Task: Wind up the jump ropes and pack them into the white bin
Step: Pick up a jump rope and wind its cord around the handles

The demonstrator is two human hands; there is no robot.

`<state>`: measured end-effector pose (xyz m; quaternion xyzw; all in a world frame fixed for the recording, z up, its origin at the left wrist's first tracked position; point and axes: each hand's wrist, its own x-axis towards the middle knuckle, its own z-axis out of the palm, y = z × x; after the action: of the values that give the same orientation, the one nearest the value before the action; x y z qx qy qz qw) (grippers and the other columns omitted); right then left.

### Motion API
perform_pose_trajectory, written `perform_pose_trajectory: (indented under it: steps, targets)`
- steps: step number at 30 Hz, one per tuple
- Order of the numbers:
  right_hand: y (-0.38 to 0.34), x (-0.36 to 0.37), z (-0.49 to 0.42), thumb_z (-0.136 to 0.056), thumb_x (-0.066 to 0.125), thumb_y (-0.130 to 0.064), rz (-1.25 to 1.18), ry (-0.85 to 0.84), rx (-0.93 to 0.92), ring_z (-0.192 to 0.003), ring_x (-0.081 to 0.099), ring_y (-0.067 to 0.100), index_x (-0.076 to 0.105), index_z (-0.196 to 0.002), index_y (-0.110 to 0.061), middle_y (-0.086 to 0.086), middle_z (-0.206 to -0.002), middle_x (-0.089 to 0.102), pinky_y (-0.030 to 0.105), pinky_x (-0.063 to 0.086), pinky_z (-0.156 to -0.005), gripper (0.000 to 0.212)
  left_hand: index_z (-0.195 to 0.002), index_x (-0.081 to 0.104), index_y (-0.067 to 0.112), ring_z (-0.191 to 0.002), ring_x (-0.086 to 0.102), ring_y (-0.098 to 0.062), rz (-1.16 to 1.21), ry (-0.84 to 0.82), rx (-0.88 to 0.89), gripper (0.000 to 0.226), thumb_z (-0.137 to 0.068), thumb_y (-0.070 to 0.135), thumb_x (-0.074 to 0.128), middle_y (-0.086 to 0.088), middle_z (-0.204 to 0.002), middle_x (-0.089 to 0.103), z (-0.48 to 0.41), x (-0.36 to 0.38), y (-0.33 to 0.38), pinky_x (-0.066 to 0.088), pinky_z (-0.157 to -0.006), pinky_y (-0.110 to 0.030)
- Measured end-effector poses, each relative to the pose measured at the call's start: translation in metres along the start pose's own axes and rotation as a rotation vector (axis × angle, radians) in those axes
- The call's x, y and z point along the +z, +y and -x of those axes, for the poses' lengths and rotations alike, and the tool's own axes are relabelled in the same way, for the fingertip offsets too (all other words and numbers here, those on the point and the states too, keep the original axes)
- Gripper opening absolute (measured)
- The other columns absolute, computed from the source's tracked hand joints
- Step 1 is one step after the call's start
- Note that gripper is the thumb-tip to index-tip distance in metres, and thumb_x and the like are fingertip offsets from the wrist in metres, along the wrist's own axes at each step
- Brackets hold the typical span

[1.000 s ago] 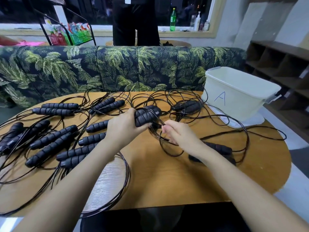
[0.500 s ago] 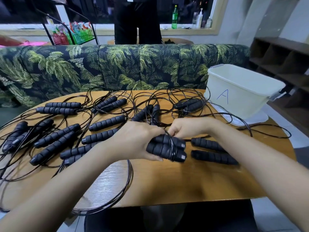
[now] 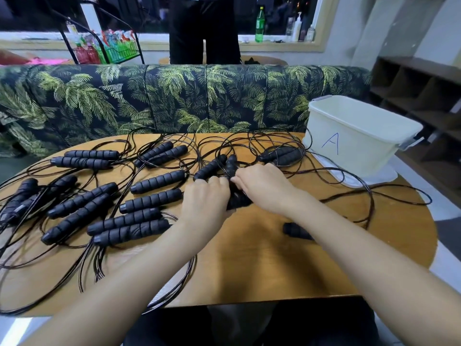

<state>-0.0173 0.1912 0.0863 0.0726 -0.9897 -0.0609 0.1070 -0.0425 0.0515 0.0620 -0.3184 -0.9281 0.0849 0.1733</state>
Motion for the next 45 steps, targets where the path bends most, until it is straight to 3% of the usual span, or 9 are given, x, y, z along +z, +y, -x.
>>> perform_pose_trajectory:
  steps: [4,8,17,22,28,32,37,41,45]
  targets:
    - [-0.015,0.028,0.015,-0.089,0.067,-0.024,0.063,0.410,0.119,-0.049,0.060,0.024,0.056,-0.069,-0.014,0.001,-0.055,0.059,0.029,0.034,-0.053,0.025,-0.104,0.048,0.018,-0.092,0.064,-0.025,0.253,0.047,-0.152,0.052,-0.079,0.063,0.059,0.002,-0.104,0.063,-0.007,0.008,-0.001,0.036,-0.061,-0.031]
    - [-0.016,0.048,0.035,-0.102,0.036,-0.029,0.025,0.487,0.163,-0.057,0.058,0.019,0.053,-0.077,-0.015,-0.003,-0.061,0.058,0.033,0.042,-0.061,0.033,-0.093,0.043,0.020,-0.091,0.063,-0.029,0.498,0.032,-0.216,0.050,-0.073,0.060,0.066,0.000,-0.092,0.064,-0.006,0.021,0.001,0.042,-0.065,-0.031]
    - [-0.010,0.064,0.060,-0.101,0.034,-0.022,-0.312,0.575,0.224,-0.055,0.035,0.013,0.045,-0.081,-0.012,-0.010,-0.063,0.040,0.028,0.033,-0.059,0.024,-0.118,0.051,0.019,-0.104,0.057,-0.013,1.036,0.016,-0.097,0.076,-0.056,0.038,0.089,0.010,-0.112,0.058,-0.009,0.019,-0.011,0.047,-0.088,-0.032]
    - [-0.013,0.075,0.068,-0.100,0.036,-0.018,-0.410,0.563,0.263,-0.057,0.043,0.012,0.049,-0.085,-0.012,-0.007,-0.064,0.049,0.034,0.043,-0.058,0.021,-0.122,0.062,0.022,-0.101,0.050,-0.010,0.997,0.193,-0.046,0.077,-0.054,0.049,0.087,0.006,-0.112,0.041,-0.003,0.021,-0.013,0.044,-0.083,-0.026]
    - [-0.019,0.074,0.070,-0.100,0.036,-0.020,-0.411,0.600,0.292,-0.056,0.041,0.012,0.050,-0.082,-0.012,-0.007,-0.061,0.049,0.036,0.043,-0.058,0.024,-0.137,0.048,0.035,-0.098,0.060,-0.020,0.635,0.198,-0.030,0.069,-0.078,0.071,0.050,0.004,-0.114,0.056,0.008,0.026,-0.006,0.048,-0.066,-0.029]
    - [-0.022,0.075,0.072,-0.100,0.037,-0.018,-0.406,0.552,0.296,-0.066,0.057,0.017,0.053,-0.095,-0.014,-0.002,-0.072,0.062,0.039,0.047,-0.065,0.018,-0.129,0.043,0.024,-0.086,0.064,-0.026,0.788,0.222,-0.123,0.067,-0.079,0.066,0.055,0.002,-0.096,0.063,0.014,0.025,0.003,0.052,-0.068,-0.037]
    - [-0.014,0.060,0.068,-0.102,0.039,-0.012,-1.227,0.167,0.229,-0.071,0.051,0.001,0.055,-0.083,-0.021,-0.009,-0.070,0.051,0.016,0.042,-0.075,0.027,-0.118,0.049,0.017,-0.102,0.061,-0.005,1.372,0.137,-0.205,0.071,-0.064,0.050,0.081,0.009,-0.109,0.061,0.008,0.026,-0.013,0.045,-0.084,-0.013]
    - [0.019,0.033,0.055,-0.097,0.049,0.000,-1.115,-0.217,0.146,-0.065,0.054,-0.013,0.061,-0.080,-0.015,-0.010,-0.072,0.055,0.008,0.041,-0.068,0.026,-0.107,0.061,0.015,-0.094,0.065,-0.001,1.468,-0.032,0.084,0.056,-0.059,0.031,0.084,0.005,-0.102,0.070,0.014,0.012,-0.028,0.050,-0.084,-0.019]
    - [0.051,0.025,0.020,-0.094,0.058,-0.013,-0.645,-0.261,-0.092,-0.073,0.054,0.002,0.063,-0.077,-0.025,-0.011,-0.076,0.061,0.031,0.043,-0.073,0.022,-0.107,0.062,0.030,-0.095,0.064,-0.004,0.987,-0.101,0.286,0.059,-0.057,0.054,0.084,0.011,-0.101,0.069,0.008,0.003,-0.039,0.050,-0.088,-0.031]
